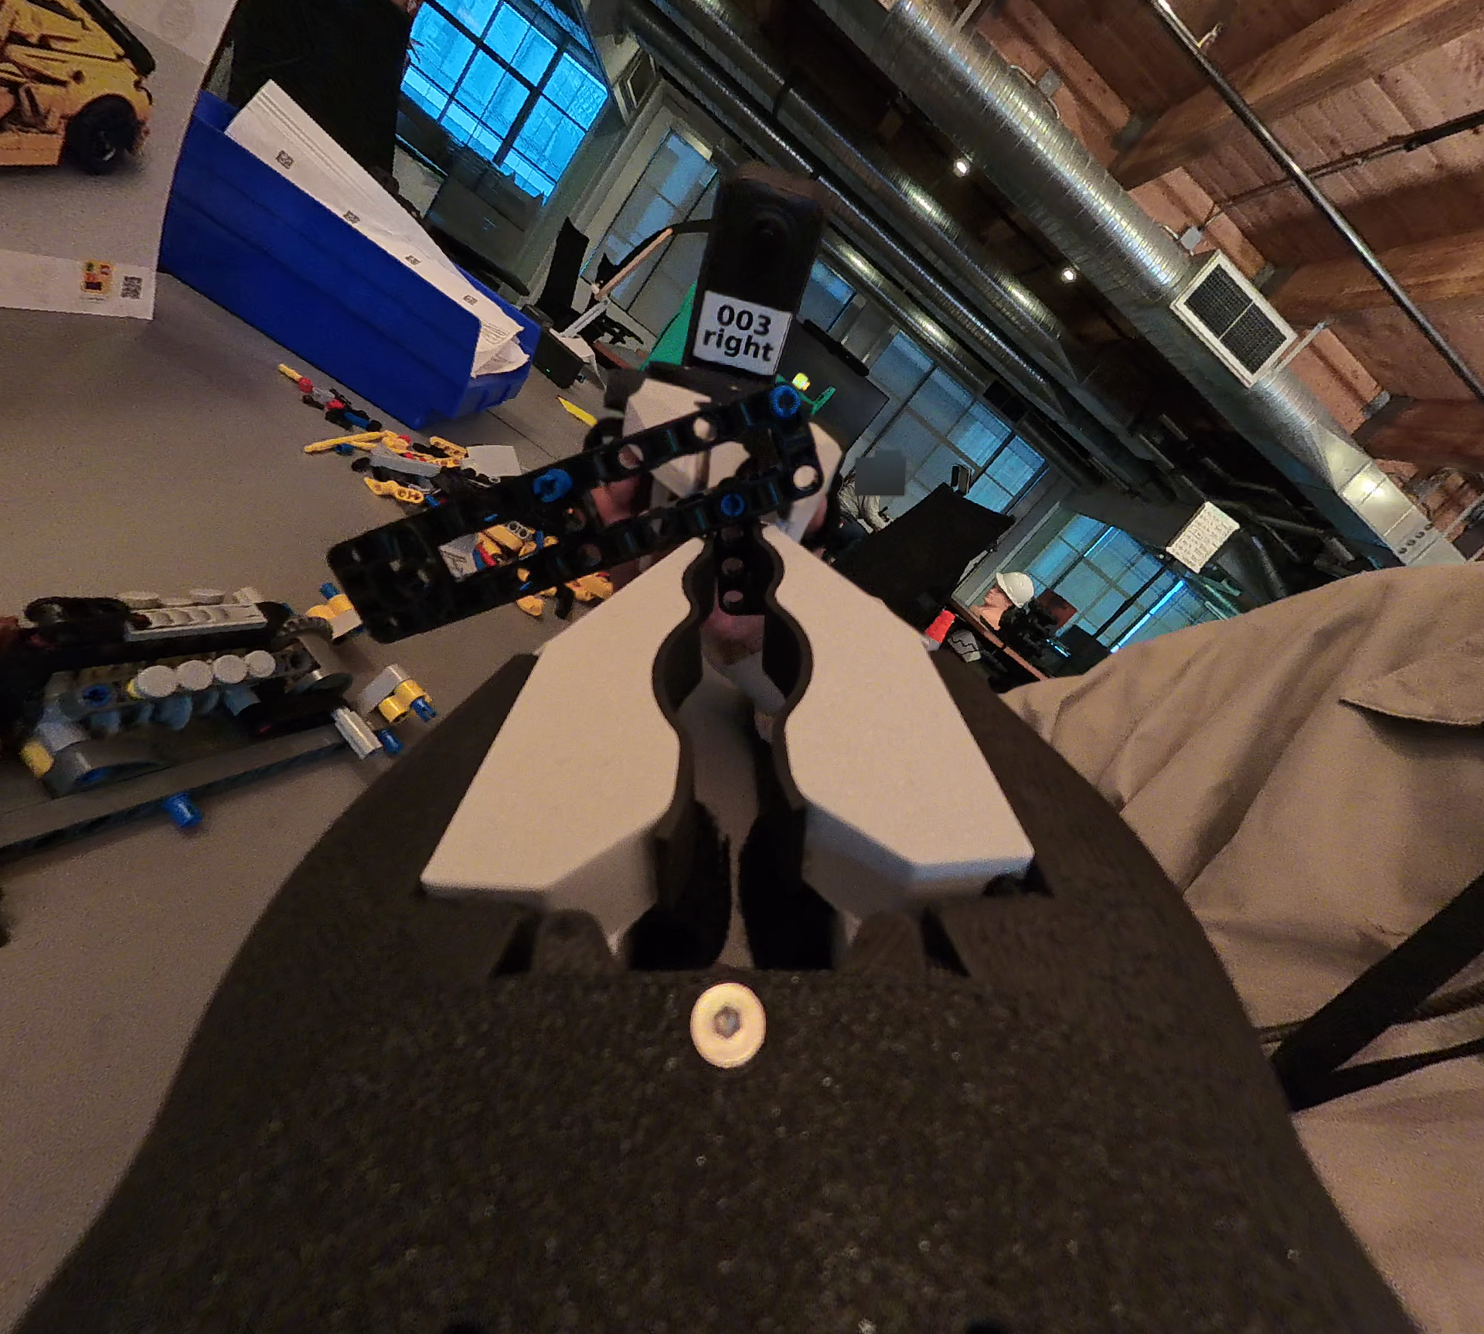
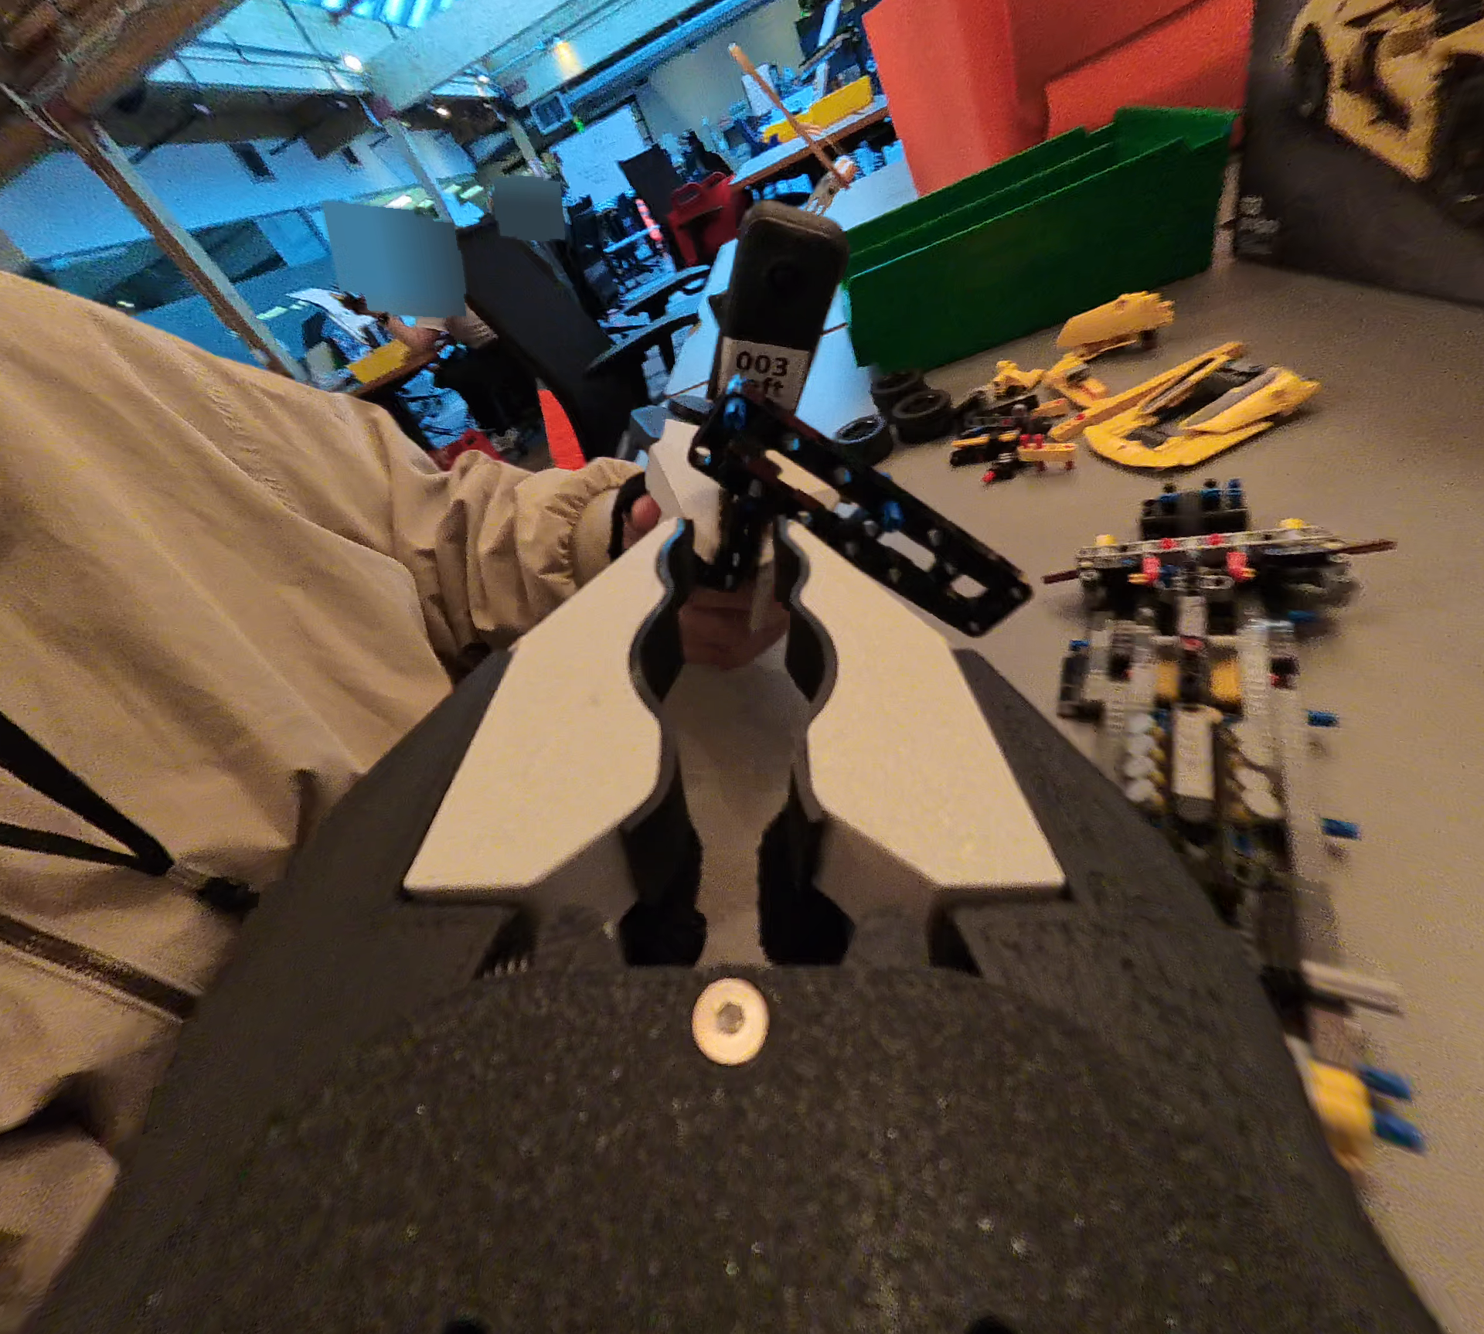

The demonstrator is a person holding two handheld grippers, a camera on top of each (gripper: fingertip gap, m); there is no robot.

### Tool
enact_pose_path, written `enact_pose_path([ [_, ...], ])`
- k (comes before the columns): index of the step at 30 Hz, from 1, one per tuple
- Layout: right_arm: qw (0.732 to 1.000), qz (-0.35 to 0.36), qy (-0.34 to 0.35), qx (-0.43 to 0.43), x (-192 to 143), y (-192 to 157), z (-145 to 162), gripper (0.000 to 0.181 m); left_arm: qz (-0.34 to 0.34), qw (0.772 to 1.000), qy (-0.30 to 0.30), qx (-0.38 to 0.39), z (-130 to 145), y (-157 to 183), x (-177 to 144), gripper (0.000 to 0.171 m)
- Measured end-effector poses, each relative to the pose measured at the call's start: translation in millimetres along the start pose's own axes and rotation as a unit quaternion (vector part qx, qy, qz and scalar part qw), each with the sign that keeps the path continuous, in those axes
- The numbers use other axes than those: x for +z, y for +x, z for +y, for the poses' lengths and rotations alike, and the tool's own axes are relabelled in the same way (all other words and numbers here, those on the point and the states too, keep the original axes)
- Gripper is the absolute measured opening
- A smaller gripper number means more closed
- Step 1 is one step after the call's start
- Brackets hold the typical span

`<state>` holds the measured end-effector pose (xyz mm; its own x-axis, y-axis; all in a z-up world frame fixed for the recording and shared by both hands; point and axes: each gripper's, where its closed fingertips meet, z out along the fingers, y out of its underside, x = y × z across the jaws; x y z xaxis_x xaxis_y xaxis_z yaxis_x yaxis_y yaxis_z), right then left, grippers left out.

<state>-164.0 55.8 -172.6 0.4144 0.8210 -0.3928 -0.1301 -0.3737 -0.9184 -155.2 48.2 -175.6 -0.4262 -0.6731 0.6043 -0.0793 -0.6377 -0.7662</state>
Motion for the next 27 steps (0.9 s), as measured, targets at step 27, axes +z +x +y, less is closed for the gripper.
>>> enact_pose_path([
  [27,0.984,-0.083,-0.081,0.134,4,-6,39,0.006,-0.196,0.853,-0.186,0.447,24,-26,-25,0.044],
])
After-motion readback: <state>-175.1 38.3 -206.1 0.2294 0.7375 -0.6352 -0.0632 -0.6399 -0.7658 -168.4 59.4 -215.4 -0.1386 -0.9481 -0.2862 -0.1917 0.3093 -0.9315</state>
